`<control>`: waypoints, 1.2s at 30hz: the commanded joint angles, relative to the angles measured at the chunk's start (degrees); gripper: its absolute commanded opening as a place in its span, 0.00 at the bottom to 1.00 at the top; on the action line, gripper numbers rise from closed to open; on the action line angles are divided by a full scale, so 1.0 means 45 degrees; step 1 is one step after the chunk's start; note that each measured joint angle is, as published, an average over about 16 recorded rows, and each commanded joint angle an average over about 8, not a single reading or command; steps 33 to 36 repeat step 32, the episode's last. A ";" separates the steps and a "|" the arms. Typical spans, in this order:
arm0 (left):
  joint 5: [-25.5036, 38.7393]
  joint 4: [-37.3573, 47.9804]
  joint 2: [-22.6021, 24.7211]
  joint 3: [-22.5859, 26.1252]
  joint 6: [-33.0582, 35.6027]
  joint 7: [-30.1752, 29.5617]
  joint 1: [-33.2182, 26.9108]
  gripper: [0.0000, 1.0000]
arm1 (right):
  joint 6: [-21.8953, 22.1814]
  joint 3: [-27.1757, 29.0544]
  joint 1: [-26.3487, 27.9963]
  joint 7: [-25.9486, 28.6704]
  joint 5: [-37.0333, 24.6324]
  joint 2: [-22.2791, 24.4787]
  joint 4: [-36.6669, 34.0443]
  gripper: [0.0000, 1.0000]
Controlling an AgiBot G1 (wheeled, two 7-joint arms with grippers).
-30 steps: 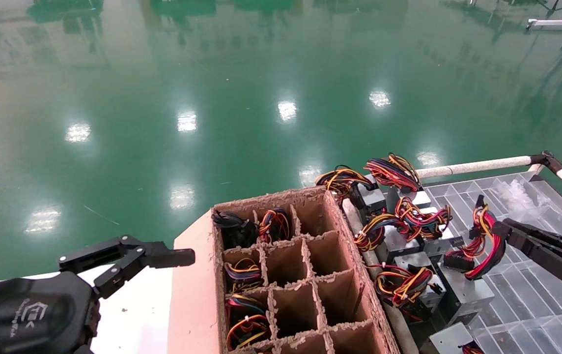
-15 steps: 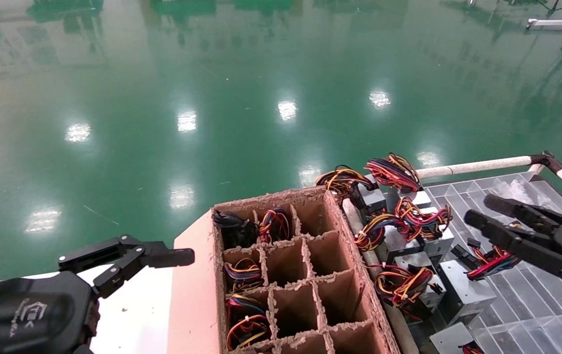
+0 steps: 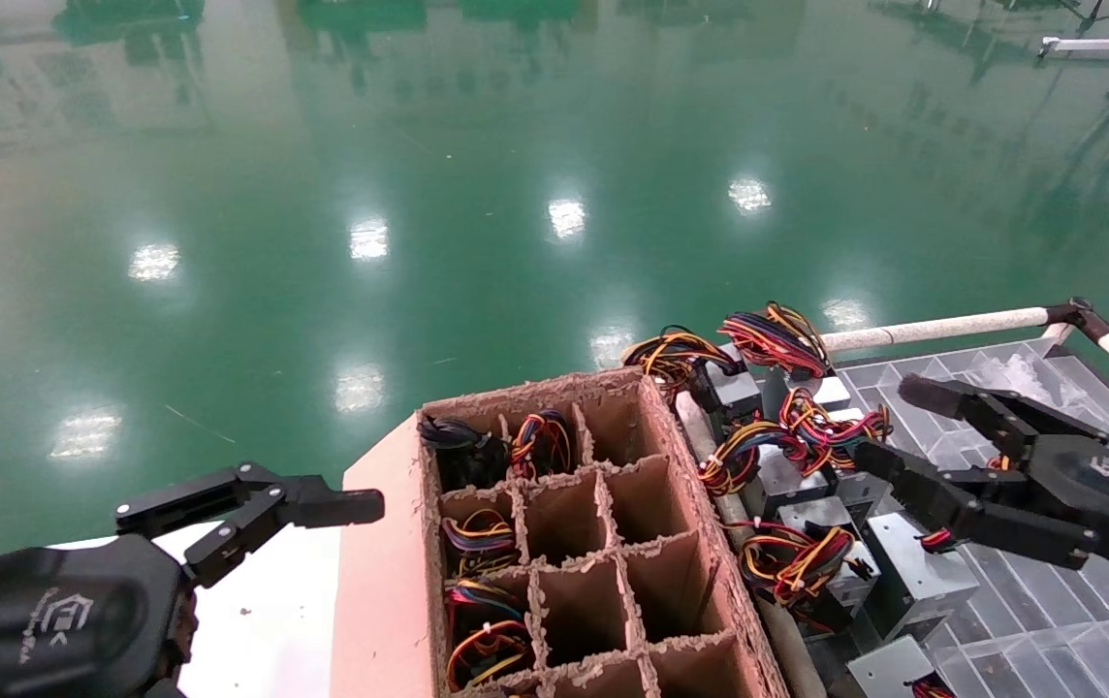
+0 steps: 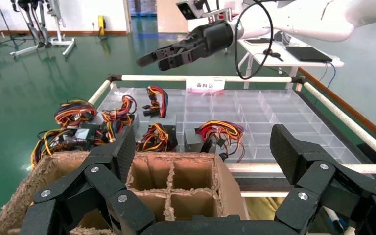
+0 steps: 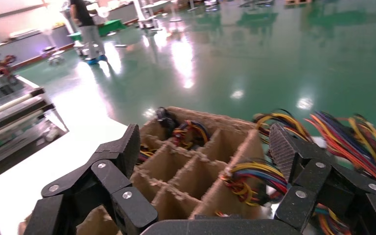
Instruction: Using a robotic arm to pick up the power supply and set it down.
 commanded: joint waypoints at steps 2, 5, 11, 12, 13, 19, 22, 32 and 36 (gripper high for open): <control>-0.0001 0.0000 -0.0001 0.0002 -0.0001 0.0001 -0.0001 1.00 | -0.0106 -0.0098 0.0067 0.0051 0.0020 -0.0041 0.0419 1.00; -0.0003 0.0000 -0.0002 0.0004 -0.0002 0.0002 -0.0001 1.00 | -0.0214 -0.0197 0.0135 0.0103 0.0040 -0.0082 0.0846 1.00; -0.0006 0.0000 -0.0003 0.0008 -0.0003 0.0004 -0.0002 1.00 | -0.0429 -0.0395 0.0270 0.0207 0.0081 -0.0165 0.1695 1.00; -0.0006 0.0000 -0.0004 0.0009 -0.0004 0.0005 -0.0002 1.00 | -0.0464 -0.0426 0.0291 0.0224 0.0087 -0.0178 0.1830 1.00; -0.0007 0.0000 -0.0004 0.0010 -0.0004 0.0005 -0.0002 1.00 | -0.0500 -0.0460 0.0314 0.0241 0.0094 -0.0192 0.1973 1.00; -0.0009 0.0000 -0.0006 0.0014 -0.0006 0.0007 -0.0003 1.00 | -0.0715 -0.0657 0.0450 0.0345 0.0134 -0.0275 0.2823 1.00; -0.0011 0.0000 -0.0006 0.0016 -0.0007 0.0008 -0.0004 1.00 | -0.0824 -0.0757 0.0518 0.0397 0.0155 -0.0317 0.3253 1.00; -0.0015 0.0000 -0.0009 0.0022 -0.0009 0.0011 -0.0005 1.00 | -0.1127 -0.1036 0.0708 0.0543 0.0212 -0.0433 0.4448 1.00; -0.0015 0.0000 -0.0009 0.0022 -0.0009 0.0011 -0.0005 1.00 | -0.1127 -0.1036 0.0708 0.0543 0.0212 -0.0433 0.4448 1.00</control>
